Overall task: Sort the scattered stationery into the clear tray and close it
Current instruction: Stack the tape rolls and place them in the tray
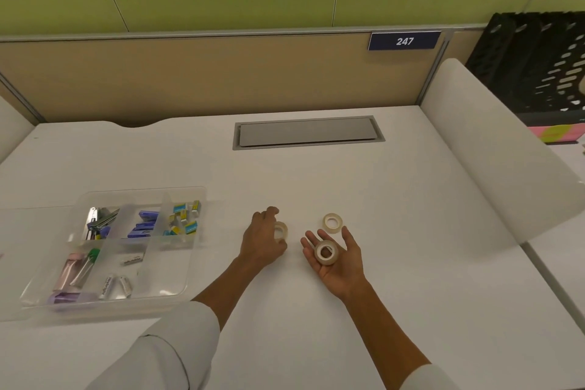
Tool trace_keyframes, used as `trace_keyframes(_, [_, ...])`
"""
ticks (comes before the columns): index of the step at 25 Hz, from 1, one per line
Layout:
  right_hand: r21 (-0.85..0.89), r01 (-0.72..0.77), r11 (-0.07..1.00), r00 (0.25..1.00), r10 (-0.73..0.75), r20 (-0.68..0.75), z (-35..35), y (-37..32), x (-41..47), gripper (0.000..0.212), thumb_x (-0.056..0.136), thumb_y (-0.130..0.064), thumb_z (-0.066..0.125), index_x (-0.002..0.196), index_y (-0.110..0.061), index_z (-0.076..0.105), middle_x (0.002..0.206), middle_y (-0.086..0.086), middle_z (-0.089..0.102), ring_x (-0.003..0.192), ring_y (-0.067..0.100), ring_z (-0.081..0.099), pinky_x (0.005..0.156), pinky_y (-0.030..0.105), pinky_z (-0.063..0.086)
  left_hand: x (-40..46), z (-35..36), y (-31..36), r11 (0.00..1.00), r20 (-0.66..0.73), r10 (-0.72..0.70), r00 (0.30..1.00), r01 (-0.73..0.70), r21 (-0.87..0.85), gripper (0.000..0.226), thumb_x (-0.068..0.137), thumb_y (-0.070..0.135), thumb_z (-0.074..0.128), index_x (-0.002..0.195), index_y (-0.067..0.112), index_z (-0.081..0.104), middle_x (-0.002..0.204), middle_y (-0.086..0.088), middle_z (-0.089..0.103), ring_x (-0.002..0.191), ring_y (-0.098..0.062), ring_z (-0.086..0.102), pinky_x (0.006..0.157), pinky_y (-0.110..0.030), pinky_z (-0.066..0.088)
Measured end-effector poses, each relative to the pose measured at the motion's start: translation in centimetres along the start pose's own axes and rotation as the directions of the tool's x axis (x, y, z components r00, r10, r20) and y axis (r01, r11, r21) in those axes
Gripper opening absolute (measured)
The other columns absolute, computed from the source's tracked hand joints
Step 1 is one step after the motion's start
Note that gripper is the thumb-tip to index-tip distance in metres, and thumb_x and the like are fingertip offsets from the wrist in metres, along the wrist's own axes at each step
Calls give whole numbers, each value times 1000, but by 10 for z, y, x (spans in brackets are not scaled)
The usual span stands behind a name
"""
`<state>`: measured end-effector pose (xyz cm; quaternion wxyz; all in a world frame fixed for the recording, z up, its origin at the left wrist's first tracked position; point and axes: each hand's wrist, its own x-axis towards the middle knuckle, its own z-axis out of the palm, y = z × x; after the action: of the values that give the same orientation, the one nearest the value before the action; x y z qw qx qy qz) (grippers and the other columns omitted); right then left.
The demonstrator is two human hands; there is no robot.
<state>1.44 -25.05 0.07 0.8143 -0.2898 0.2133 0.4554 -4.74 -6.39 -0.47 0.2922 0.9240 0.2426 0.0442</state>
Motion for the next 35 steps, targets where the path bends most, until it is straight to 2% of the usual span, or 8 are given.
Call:
trace_keyframes(6, [14,28,1000,1000,-27,-12,4,-3,3,53,92,-47,60,119,-2,59,125,26,65,107,38,68,90,46,58,5,-5,30,947,-37,275,961,-277,-161,69,63,37,76,124,27,45,98,10,58,88,-9,55,73,-25,49])
trace_keyframes(11, [14,32,999,999,-31,-15,2,-1,3,49,90,-40,65,119,-1,59,117,26,66,98,34,70,87,43,59,20,-2,52,914,142,336,931,-287,-286,45,71,24,71,111,28,51,75,8,62,70,-8,60,64,-32,54])
trace_keyframes(16, [-19,45,999,998,-46,-46,0,-13,12,39,91,-36,64,108,-1,62,127,25,64,121,38,61,88,43,59,30,-15,16,983,13,103,995,-100,-155,45,68,36,73,107,21,56,94,7,61,92,-14,59,78,-35,52])
trace_keyframes(19, [-33,39,999,999,-39,-29,-3,-14,17,37,92,-36,63,106,-2,62,130,26,62,121,38,61,90,43,58,25,-37,7,972,212,-140,967,94,214,78,56,67,77,115,22,50,108,5,51,101,-16,52,82,-33,48])
trace_keyframes(22, [-52,32,998,999,-34,-29,2,-11,21,37,95,-37,60,108,-2,62,132,25,61,117,38,64,90,43,58,8,-26,8,936,352,-210,912,83,343,80,53,65,81,112,23,50,111,2,52,93,-18,53,77,-31,46])
trace_keyframes(29, [-48,15,999,1000,-14,3,-1,-9,6,42,91,-39,64,111,-2,62,130,25,62,115,38,65,103,49,48,3,-13,37,992,176,118,977,-107,-66,51,60,42,84,102,22,64,95,1,59,86,-17,59,74,-36,53])
trace_keyframes(32, [-79,7,997,998,-2,62,5,-11,-2,52,93,-42,59,129,-5,59,128,19,64,106,32,67,94,44,51,3,-13,68,951,206,289,935,-255,-175,55,59,53,81,104,29,61,94,8,60,81,-7,59,71,-31,54])
trace_keyframes(35, [-53,48,997,998,-45,55,4,-19,-7,43,90,-34,63,126,-10,62,130,13,65,104,27,68,81,39,59,14,-8,89,920,181,381,907,-353,-168,59,65,57,76,114,32,56,100,14,59,83,-5,59,73,-26,52])
